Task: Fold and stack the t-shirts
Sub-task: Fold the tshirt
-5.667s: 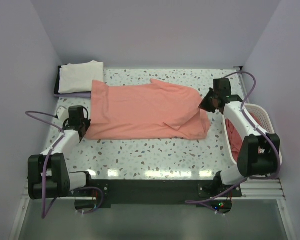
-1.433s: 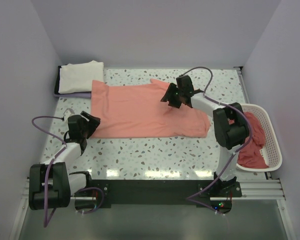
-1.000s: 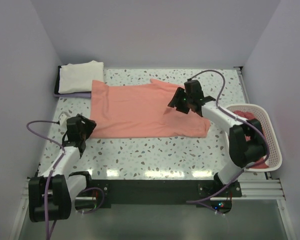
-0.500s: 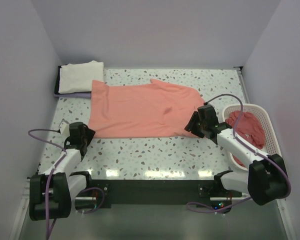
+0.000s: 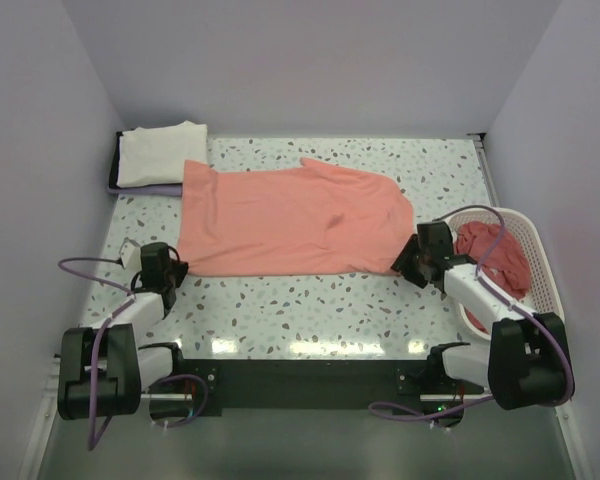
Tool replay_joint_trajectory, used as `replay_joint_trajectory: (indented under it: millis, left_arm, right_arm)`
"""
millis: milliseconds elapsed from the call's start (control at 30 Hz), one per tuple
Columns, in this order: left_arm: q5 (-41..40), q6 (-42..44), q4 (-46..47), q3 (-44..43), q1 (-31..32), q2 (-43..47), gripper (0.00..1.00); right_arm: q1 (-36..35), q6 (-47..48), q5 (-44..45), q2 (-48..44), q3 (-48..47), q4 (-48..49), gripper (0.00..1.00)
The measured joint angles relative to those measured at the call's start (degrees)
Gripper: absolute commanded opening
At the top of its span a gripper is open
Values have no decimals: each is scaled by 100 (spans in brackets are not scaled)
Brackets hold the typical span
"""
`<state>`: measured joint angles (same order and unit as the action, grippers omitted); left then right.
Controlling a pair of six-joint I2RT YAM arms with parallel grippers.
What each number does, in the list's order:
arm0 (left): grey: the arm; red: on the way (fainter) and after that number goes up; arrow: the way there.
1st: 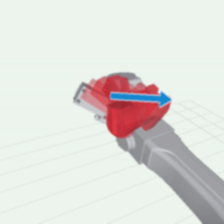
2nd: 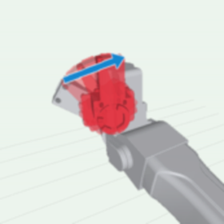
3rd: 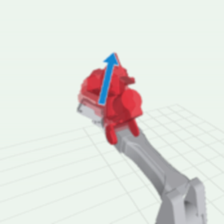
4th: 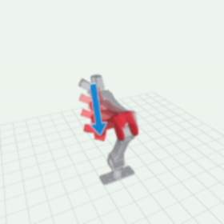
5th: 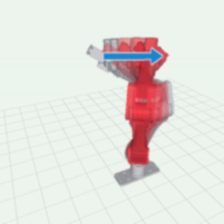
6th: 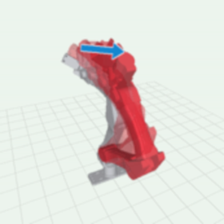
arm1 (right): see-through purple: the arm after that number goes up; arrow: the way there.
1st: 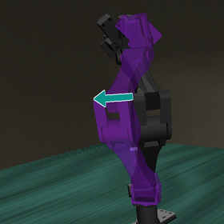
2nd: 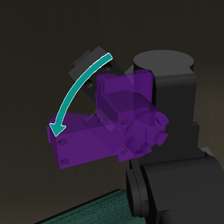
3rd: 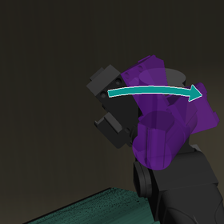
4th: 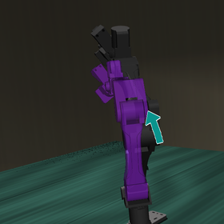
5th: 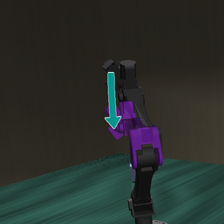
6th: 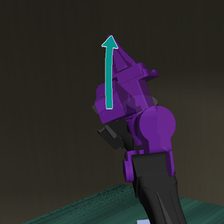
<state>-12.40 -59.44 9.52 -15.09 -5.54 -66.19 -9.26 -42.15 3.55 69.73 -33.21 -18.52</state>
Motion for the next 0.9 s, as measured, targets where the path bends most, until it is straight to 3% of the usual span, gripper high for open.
replay_joint_trajectory:
  millis: [267, 367, 433, 467, 667, 900]
  left_arm:
    - [11, 26, 90, 39, 0, -61, 4]
    - [31, 55, 175, 37, 0, -120, 0]
    - [39, 72, 195, 31, 0, -133, 0]
    - [42, 96, 177, 20, -2, -136, 0]
    - [39, 208, -273, -153, 0, -55, 0]
    - [-52, 201, -1526, -234, 7, 715, 0]
  right_arm:
    - [0, -59, 7, 400, 70, 278, 52]
    - [0, -140, 63, 588, 26, 579, 47]
    - [0, -133, 125, 702, -35, 671, 11]
    - [0, -138, 151, 774, -68, 688, 0]
    - [0, -153, 297, 717, -240, 348, 0]
    - [17, -33, 448, -769, -247, -584, 0]
